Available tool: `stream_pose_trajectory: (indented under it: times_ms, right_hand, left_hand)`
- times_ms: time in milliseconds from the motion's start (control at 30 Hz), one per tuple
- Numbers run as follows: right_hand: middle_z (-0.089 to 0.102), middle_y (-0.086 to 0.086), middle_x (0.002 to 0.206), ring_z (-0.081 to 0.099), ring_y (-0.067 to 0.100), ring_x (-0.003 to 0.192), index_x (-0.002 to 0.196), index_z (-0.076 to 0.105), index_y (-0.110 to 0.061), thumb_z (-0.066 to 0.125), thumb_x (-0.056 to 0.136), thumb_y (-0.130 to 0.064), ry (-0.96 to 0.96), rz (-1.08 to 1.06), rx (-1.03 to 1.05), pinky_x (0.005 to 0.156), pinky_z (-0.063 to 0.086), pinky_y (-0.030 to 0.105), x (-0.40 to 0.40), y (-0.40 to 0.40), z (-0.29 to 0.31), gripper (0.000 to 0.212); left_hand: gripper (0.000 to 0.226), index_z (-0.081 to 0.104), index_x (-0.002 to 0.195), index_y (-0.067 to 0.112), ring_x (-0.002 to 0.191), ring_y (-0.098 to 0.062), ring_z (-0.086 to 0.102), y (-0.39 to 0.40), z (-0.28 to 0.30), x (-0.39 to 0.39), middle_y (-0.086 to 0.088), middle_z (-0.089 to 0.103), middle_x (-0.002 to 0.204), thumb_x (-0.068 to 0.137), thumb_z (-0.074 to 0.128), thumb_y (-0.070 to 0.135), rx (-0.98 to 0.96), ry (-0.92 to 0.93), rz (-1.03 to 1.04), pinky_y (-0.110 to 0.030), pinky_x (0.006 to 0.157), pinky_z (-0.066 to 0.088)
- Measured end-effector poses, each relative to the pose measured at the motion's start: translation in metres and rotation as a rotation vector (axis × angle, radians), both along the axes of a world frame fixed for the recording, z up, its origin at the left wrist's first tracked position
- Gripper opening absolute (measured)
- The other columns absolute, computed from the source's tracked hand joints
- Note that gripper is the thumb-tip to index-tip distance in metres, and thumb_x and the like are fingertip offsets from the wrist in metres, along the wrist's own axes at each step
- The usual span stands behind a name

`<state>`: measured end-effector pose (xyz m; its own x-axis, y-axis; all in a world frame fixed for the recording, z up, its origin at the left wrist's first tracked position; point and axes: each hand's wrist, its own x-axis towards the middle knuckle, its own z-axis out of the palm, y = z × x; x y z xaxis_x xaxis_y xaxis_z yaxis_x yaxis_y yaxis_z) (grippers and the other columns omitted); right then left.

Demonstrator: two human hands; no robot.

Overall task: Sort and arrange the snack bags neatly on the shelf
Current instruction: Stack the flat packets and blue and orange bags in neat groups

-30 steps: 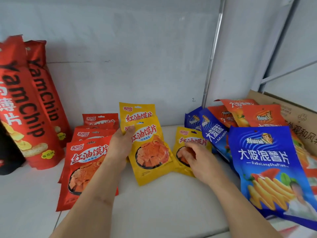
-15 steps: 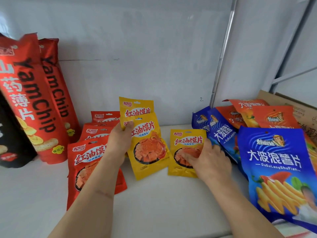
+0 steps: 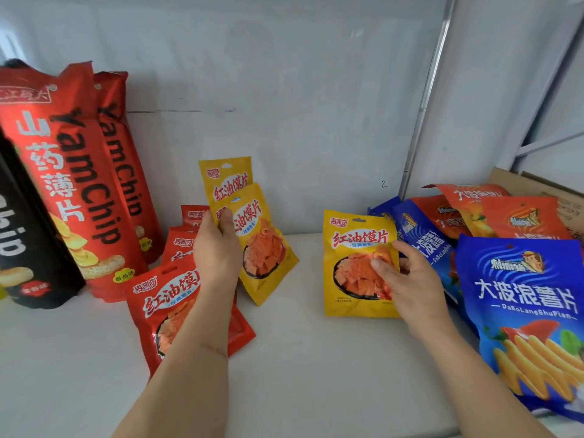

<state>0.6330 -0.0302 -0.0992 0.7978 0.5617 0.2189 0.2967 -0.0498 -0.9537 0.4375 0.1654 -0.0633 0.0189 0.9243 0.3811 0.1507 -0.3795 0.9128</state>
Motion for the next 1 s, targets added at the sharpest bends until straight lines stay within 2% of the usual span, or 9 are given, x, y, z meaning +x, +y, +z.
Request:
stream_pose_trajectory:
  times_ms: [100,200,267,400,567,633,733,867,1000]
  right_hand:
    - [0.071,0.001,0.109,0.071,0.014,0.098,0.134,0.052,-0.029,0.075,0.084,-0.024,0.052,0.145,0.041,0.083,0.059,0.037,-0.001,0.002,0.002,0.056]
    - [0.071,0.000,0.102,0.070,0.001,0.088,0.125,0.055,-0.027,0.074,0.083,-0.007,0.035,0.313,0.012,0.071,0.058,0.021,-0.014,0.010,0.007,0.050]
    - [0.072,-0.002,0.101,0.070,0.003,0.093,0.122,0.055,-0.034,0.077,0.082,-0.012,-0.040,0.342,-0.070,0.079,0.057,0.024,-0.016,0.017,0.003,0.051]
    - [0.074,-0.006,0.102,0.070,0.003,0.094,0.134,0.051,-0.033,0.079,0.081,-0.029,-0.140,0.363,-0.197,0.087,0.057,0.029,-0.020,0.028,0.002,0.061]
    - [0.069,-0.011,0.097,0.067,-0.001,0.086,0.132,0.047,-0.036,0.077,0.083,-0.032,-0.144,0.350,-0.248,0.061,0.047,0.007,-0.030,0.040,0.001,0.058]
    - [0.066,-0.010,0.100,0.065,0.003,0.090,0.137,0.045,-0.032,0.076,0.082,-0.040,-0.175,0.300,-0.282,0.063,0.048,0.012,-0.033,0.042,-0.001,0.065]
    - [0.060,-0.009,0.113,0.059,0.008,0.099,0.143,0.042,-0.026,0.068,0.083,-0.054,-0.304,0.154,-0.355,0.076,0.047,0.022,-0.033,0.038,-0.001,0.071]
    - [0.054,0.003,0.134,0.050,0.024,0.123,0.139,0.048,-0.019,0.050,0.091,-0.062,-0.585,-0.147,-0.553,0.095,0.044,0.038,-0.025,0.023,-0.002,0.064]
    - [0.046,-0.001,0.147,0.040,0.024,0.135,0.144,0.041,-0.026,0.033,0.094,-0.066,-0.605,-0.203,-0.777,0.105,0.034,0.041,-0.020,0.015,-0.009,0.065]
  left_hand:
    - [0.032,0.058,0.124,0.018,0.095,-0.010,0.058,-0.002,0.000,0.004,0.012,0.063,0.106,0.106,0.042,0.038,-0.084,-0.092,-0.094,-0.030,0.083,0.045]
    - [0.038,0.061,0.128,0.022,0.106,-0.017,0.067,-0.002,-0.008,0.012,0.006,0.071,0.115,0.100,0.050,0.045,-0.235,-0.164,-0.240,-0.042,0.096,0.054]
    - [0.032,0.066,0.121,0.027,0.099,-0.019,0.073,-0.007,-0.013,0.017,0.006,0.076,0.107,0.099,0.052,0.047,-0.312,-0.173,-0.344,-0.048,0.090,0.058]
    - [0.028,0.065,0.120,0.023,0.089,-0.020,0.076,-0.020,-0.014,0.022,0.001,0.078,0.101,0.103,0.050,0.040,-0.402,-0.260,-0.486,-0.041,0.079,0.062]
    - [0.020,0.064,0.111,0.031,0.082,-0.017,0.077,-0.021,-0.017,0.022,0.005,0.078,0.096,0.099,0.055,0.044,-0.456,-0.299,-0.495,-0.032,0.062,0.062]
    - [0.019,0.065,0.113,0.029,0.085,-0.018,0.077,-0.021,-0.019,0.023,0.003,0.078,0.100,0.098,0.059,0.039,-0.468,-0.281,-0.513,-0.033,0.064,0.062]
    - [0.022,0.066,0.119,0.024,0.087,-0.018,0.076,-0.020,-0.023,0.025,0.002,0.078,0.103,0.100,0.059,0.032,-0.430,-0.226,-0.501,-0.037,0.072,0.063]
    - [0.011,0.065,0.106,0.034,0.091,-0.018,0.075,-0.010,-0.026,0.027,0.005,0.076,0.104,0.100,0.057,0.036,-0.361,-0.171,-0.425,-0.047,0.082,0.061]
    - [0.009,0.065,0.103,0.035,0.091,-0.019,0.075,-0.007,-0.027,0.028,0.006,0.076,0.103,0.101,0.056,0.034,-0.364,-0.200,-0.407,-0.049,0.083,0.061]
